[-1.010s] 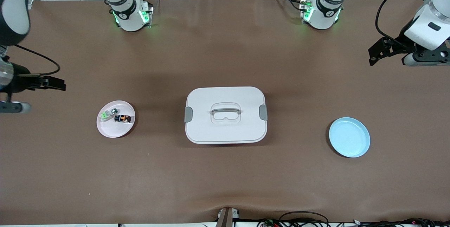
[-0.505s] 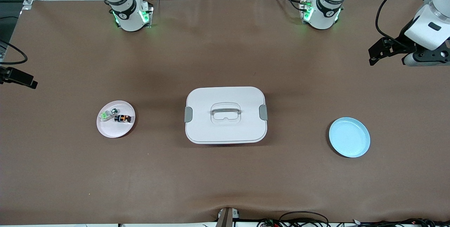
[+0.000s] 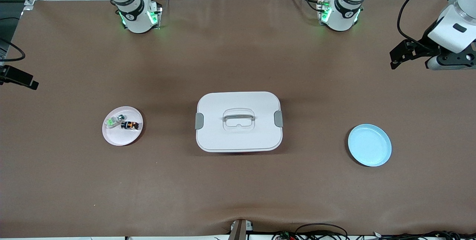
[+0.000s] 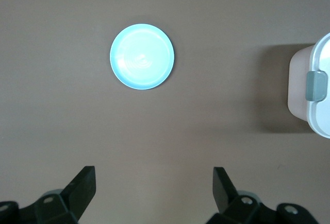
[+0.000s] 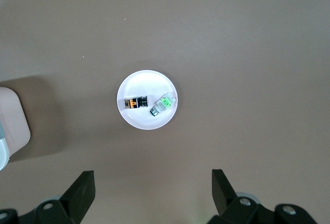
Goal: Transfer orange switch to right arm and place
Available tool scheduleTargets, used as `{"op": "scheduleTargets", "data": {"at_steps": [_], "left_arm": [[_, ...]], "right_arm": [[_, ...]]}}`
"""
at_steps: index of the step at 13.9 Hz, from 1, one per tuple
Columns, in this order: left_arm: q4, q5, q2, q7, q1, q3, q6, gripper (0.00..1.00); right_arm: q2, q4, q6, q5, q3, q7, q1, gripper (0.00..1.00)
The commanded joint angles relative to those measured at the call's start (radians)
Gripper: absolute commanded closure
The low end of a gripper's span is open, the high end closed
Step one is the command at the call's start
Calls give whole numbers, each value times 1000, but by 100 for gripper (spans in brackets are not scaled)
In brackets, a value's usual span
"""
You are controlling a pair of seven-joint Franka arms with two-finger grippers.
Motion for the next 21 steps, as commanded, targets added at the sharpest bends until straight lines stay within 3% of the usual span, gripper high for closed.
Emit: {"op": "scheduleTargets", "data": {"at_steps": [1, 8, 13, 21], "left_arm": [[-1, -9, -10, 16, 6, 0, 0, 0], [-1, -5, -10, 16, 6, 0, 0, 0], [-3, -5, -10, 14, 6, 0, 0, 0], [-3, -5, -13, 16, 6, 0, -5, 0]], "right_arm": [[-9, 4, -12, 46, 10, 4, -49, 0], [-50, -8, -70, 70, 15, 0, -60, 0], [-124, -137, -47, 70, 10, 0, -35, 0], [-135, -145, -36, 58, -5, 6, 0, 0]]}}
